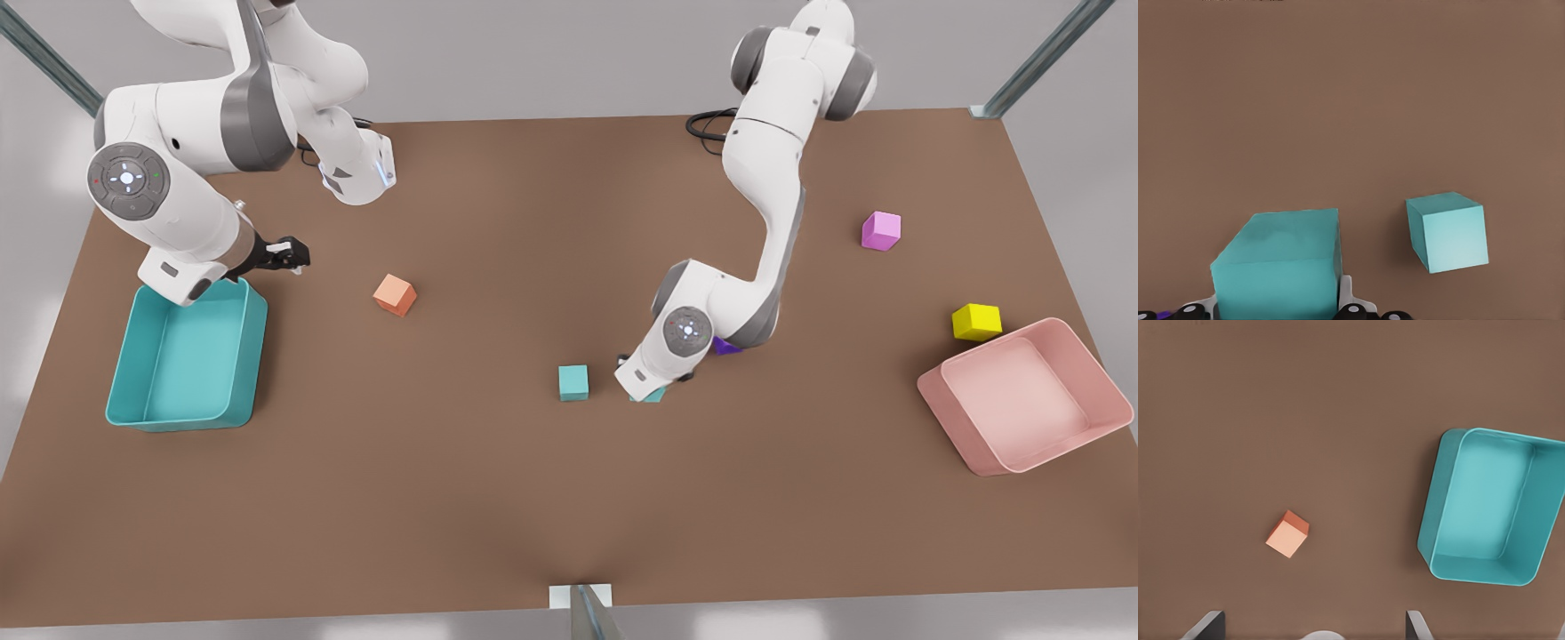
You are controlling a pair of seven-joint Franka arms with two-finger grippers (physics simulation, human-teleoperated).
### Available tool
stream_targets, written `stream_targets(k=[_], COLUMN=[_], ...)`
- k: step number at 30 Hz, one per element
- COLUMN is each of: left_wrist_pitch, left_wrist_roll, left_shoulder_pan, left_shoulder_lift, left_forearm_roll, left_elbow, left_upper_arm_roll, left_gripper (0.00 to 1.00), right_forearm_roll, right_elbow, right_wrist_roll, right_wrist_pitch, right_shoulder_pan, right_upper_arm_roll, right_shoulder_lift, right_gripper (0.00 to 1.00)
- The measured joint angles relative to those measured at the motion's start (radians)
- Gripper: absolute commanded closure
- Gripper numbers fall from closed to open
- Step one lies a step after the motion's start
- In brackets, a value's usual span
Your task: Stack the two blue cubes on top of each other
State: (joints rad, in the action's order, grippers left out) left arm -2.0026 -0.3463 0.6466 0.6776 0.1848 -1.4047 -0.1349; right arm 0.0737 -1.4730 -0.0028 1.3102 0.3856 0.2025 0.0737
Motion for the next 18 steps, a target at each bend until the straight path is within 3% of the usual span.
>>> stream_targets(k=[5, 18], left_wrist_pitch=[0.012, 0.04], left_wrist_roll=[-0.163, -0.455], left_shoulder_pan=[0.041, 0.113], left_shoulder_lift=[0.123, 0.167], left_forearm_roll=[0.003, 0.015], left_elbow=[0.163, 0.196], left_upper_arm_roll=[0.006, 0.043], left_gripper=[0.41, 0.4], right_forearm_roll=[0.0, -0.001], right_elbow=[0.0, 0.0], right_wrist_roll=[0.008, 0.022], right_wrist_pitch=[0.001, 0.002], right_shoulder_pan=[-0.002, -0.002], right_upper_arm_roll=[0.0, 0.0], right_shoulder_lift=[0.007, 0.012], right_gripper=[0.0, 0.0])
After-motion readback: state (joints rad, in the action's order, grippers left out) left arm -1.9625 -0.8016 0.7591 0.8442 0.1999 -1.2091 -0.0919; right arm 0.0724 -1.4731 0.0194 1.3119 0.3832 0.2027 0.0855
